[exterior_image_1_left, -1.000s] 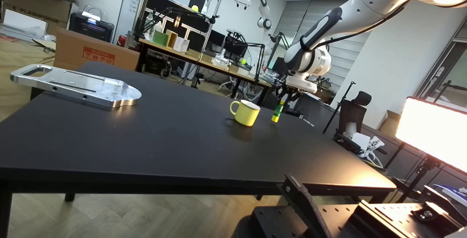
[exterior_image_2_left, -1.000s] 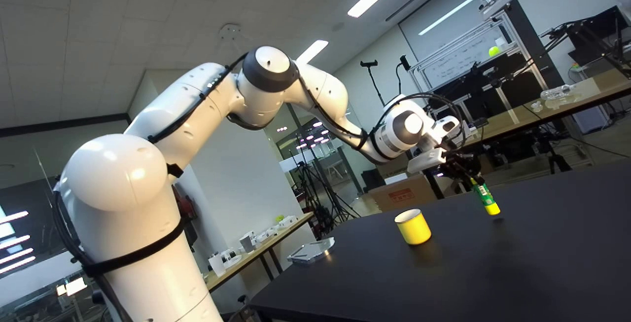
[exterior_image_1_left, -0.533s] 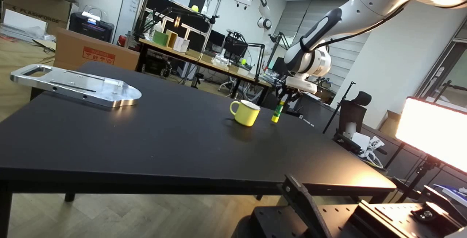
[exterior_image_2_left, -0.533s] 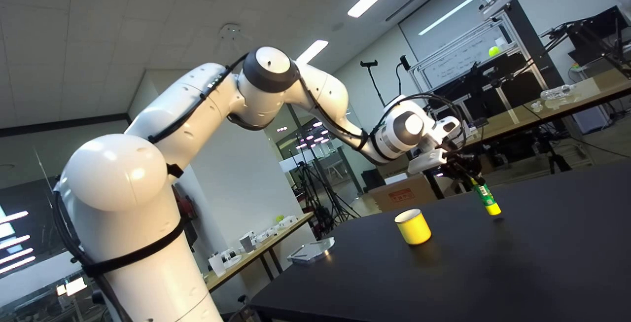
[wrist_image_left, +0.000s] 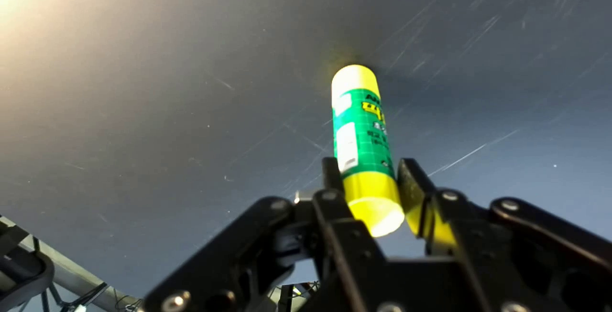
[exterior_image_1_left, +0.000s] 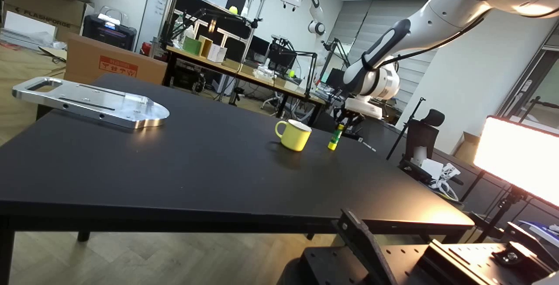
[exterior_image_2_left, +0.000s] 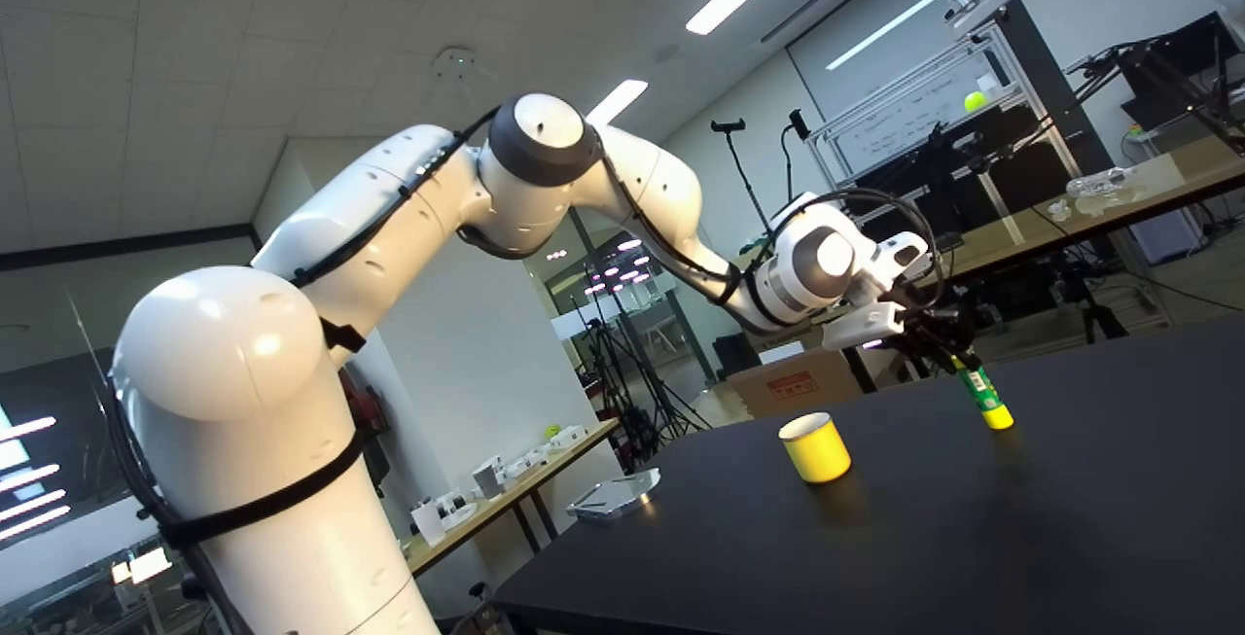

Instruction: Remove the glue stick from the cup and put it on the table

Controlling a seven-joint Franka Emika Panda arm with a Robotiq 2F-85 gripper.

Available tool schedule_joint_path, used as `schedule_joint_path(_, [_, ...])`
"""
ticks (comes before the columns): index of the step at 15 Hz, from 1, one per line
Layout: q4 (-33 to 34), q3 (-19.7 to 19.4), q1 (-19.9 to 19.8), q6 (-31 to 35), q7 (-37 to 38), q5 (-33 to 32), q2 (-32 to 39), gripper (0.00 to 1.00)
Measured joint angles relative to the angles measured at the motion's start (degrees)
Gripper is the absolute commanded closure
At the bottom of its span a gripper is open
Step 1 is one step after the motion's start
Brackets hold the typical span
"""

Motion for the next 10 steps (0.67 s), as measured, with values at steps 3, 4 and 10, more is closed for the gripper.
schedule_joint_path(3, [0.0, 0.0, -0.4, 0.3, -0.1, 0.0, 0.1, 0.28])
schedule_joint_path(4, [0.0, 0.0, -0.4, 0.3, -0.1, 0.0, 0.1, 0.22])
schedule_joint_path(10, [-0.2, 0.2, 0.1, 0.5, -0.5, -0.1, -1.0, 0.0])
